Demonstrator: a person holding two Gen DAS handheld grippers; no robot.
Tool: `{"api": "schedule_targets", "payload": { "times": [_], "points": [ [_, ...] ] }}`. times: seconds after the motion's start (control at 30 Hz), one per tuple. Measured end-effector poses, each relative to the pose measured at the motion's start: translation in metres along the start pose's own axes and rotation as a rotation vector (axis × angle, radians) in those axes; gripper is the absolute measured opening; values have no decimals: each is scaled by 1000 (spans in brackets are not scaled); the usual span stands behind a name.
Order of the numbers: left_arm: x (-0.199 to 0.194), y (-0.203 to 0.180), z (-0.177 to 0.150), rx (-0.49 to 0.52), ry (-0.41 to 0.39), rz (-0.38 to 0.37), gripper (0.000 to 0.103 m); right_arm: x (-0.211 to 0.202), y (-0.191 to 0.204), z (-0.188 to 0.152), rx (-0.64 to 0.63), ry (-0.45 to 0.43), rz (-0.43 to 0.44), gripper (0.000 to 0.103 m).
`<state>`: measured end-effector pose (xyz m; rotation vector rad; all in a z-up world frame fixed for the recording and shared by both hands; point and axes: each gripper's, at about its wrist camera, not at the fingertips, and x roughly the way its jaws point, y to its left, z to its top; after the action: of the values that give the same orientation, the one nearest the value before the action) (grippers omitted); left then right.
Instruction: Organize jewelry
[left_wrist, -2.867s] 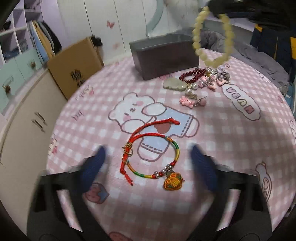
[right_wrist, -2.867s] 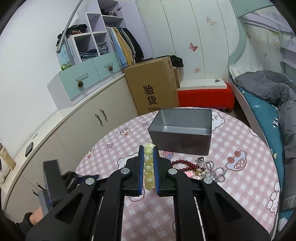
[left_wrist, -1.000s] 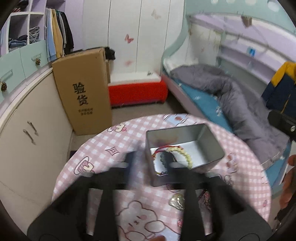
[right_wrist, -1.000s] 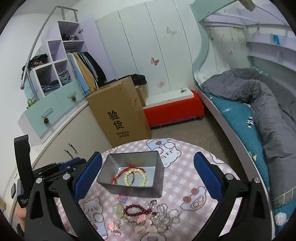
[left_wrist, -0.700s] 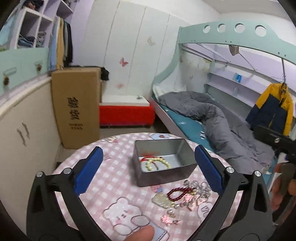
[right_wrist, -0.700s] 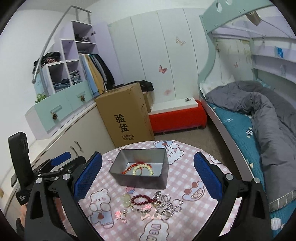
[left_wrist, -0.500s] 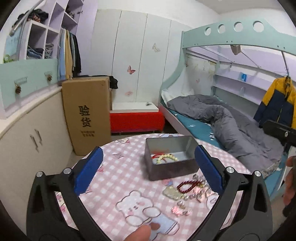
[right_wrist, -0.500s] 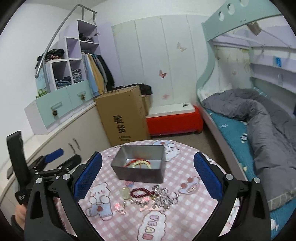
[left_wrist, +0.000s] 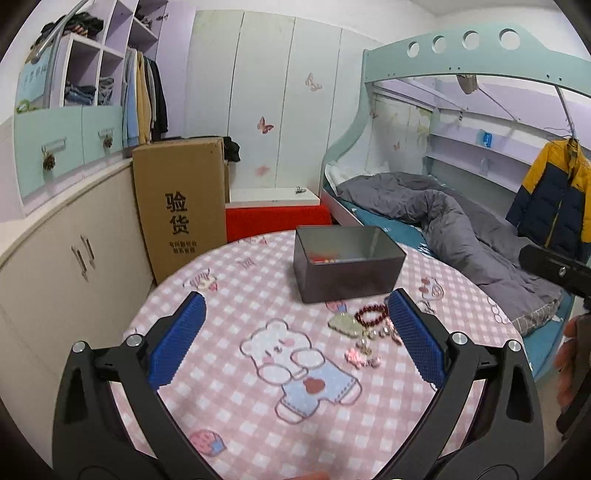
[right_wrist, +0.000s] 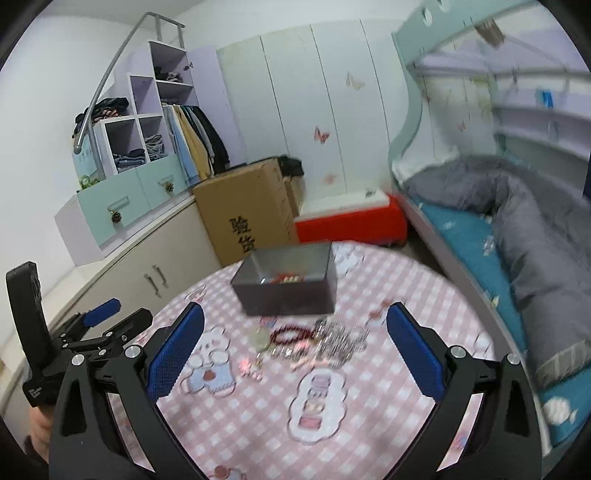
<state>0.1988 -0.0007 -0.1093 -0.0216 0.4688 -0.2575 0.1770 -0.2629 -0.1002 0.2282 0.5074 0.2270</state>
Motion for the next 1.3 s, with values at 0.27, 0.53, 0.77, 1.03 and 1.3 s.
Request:
{"api": "schedule_targets", "payload": {
  "times": [0.27,0.53,0.77,1.03,1.3],
  "points": [
    [15,-22,-23,45,96,-25,97,4,-10,-26,38,71,-32,95],
    [65,-57,-46,132,248,44,97,8,-24,-37,56,125,-70,95],
    [106,-54,-50,97,403,47,97,14,-29,-43,61,160,-69,95],
    [110,-37,-50,38,418,-95,39,28,-18,-50,19,225,-46,95],
    [103,-12,-46,11,387,-125,26,63,12,-54,-44,310,18,93]
  ]
}}
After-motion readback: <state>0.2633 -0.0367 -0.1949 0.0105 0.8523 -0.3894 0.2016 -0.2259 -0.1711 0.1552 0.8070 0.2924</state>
